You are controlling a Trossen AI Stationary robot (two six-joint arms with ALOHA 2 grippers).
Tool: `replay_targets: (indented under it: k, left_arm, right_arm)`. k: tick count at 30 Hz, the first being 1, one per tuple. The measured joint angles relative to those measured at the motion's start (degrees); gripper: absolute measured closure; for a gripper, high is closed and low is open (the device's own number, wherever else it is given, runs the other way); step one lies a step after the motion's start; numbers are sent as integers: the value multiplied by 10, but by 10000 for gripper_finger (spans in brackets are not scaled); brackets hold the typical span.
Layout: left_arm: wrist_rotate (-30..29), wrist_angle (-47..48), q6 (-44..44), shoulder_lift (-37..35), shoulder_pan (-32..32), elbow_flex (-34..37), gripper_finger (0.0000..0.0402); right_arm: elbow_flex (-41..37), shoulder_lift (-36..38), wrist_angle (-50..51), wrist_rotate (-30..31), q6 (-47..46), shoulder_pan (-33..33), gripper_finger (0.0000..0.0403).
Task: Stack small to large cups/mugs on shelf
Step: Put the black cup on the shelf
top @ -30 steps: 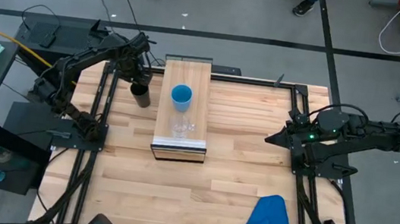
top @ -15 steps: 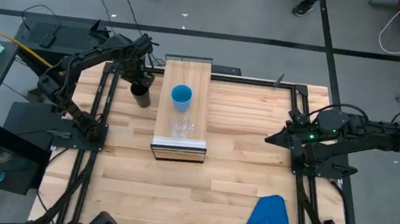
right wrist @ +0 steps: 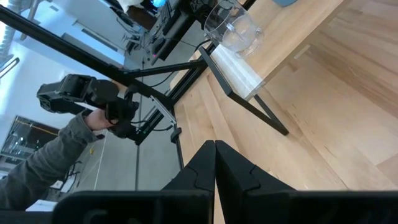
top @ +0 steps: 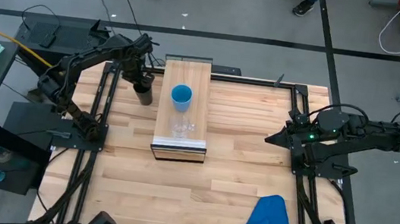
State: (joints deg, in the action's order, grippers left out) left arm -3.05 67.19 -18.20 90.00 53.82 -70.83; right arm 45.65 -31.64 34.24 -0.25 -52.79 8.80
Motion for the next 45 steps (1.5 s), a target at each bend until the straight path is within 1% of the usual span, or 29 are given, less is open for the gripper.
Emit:
replay_targets:
  k: [4, 9, 13, 18, 24, 28, 34, 39, 45]
  left_arm:
    - [6, 23, 13, -2, 0, -16, 393]
    - [9, 76, 14, -19, 0, -74, 392]
    - [10, 113, 6, -37, 0, -141, 393]
    - [7, 159, -10, -46, -1, -249, 393]
    - [6, 171, -36, -46, -1, -361, 393]
    - [7, 169, -52, -44, -7, -418, 393]
    - [12, 162, -64, -18, -43, -478, 393]
    - [19, 166, -55, 30, -76, -525, 393]
    - [38, 201, -52, 93, -92, -582, 393]
  right_arm:
    - [0, 0, 0, 0, 0, 0, 387]
    - [0, 0, 0, 0, 0, 0, 387]
    - [0, 0, 0, 0, 0, 0, 387]
    - [0, 0, 0, 0, 0, 0, 387]
    - [0, 0, 0, 0, 0, 0, 387]
    - [0, 0, 0, 0, 0, 0, 387]
    - [0, 0, 0, 0, 0, 0, 387]
    - [0, 0, 0, 0, -2, 0, 387]
    - [0, 0, 0, 0, -2, 0, 387]
